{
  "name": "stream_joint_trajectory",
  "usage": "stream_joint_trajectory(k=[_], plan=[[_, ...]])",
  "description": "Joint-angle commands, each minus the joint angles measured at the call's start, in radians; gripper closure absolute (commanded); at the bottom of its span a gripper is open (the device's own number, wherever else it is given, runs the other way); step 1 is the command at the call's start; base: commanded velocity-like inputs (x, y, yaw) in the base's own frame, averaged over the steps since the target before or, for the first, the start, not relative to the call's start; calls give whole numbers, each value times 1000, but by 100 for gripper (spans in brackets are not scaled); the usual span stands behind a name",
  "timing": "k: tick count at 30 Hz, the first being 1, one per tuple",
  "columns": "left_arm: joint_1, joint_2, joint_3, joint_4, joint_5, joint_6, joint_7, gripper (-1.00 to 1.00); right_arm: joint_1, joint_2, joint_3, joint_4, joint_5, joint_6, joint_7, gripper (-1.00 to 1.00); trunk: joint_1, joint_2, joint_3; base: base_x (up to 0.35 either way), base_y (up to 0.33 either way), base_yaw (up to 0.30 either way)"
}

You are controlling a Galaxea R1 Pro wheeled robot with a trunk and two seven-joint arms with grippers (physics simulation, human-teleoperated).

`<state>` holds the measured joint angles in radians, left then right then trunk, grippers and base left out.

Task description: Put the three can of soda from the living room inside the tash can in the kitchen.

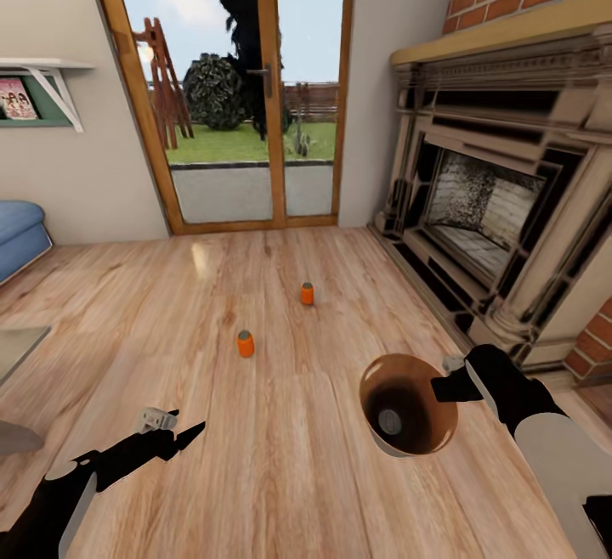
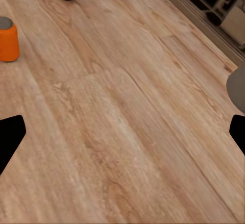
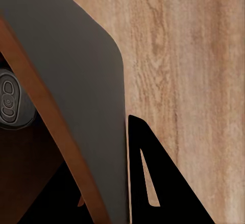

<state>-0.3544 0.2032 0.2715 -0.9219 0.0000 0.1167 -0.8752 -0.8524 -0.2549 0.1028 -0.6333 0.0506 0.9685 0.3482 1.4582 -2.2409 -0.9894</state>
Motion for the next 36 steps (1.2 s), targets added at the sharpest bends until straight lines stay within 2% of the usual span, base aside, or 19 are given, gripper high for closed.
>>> stream_joint_trajectory(k=[1, 29, 36], plan=[[0, 0, 0, 0, 0, 0, 0, -100, 0, 0, -1, 0, -18, 2, 3, 100, 0, 0, 0, 325, 2, 0], [0, 0, 0, 1, -3, 0, -2, -100, 0, 0, 0, 0, -20, 2, 2, 100, 0, 0, 0, 326, 0, 0], [0, 0, -1, 1, -3, 0, -2, -100, 0, 13, -1, 0, -17, 2, 2, 100, 0, 0, 0, 326, 0, 0]])
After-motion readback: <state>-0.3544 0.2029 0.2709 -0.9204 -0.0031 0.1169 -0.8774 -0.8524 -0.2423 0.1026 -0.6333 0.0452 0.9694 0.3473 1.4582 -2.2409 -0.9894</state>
